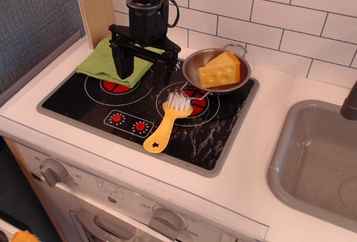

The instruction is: Place the yellow brush on the cloth.

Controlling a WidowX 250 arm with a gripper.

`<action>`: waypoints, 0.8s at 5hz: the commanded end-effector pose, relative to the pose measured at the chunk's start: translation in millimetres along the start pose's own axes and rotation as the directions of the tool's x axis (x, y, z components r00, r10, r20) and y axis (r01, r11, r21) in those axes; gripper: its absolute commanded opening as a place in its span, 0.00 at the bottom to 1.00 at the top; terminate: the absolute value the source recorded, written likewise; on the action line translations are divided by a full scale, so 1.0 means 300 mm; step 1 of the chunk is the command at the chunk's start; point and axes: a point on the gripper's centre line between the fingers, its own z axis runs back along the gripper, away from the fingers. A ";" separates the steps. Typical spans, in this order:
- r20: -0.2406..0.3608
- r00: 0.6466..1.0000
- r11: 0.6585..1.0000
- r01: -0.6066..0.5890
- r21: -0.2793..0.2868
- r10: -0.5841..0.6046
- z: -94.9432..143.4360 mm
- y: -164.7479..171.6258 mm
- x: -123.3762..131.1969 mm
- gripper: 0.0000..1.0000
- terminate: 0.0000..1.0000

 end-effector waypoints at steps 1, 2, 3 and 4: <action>0.000 1.000 1.000 0.000 0.000 0.000 0.000 0.000 0.000 1.00 0.00; 0.016 1.000 1.000 0.014 0.006 -0.014 0.012 -0.057 -0.035 1.00 0.00; 0.016 1.000 0.999 0.027 0.019 -0.027 0.022 -0.128 -0.069 1.00 0.00; 0.023 0.999 0.999 -0.045 -0.007 0.046 0.011 -0.198 -0.079 1.00 0.00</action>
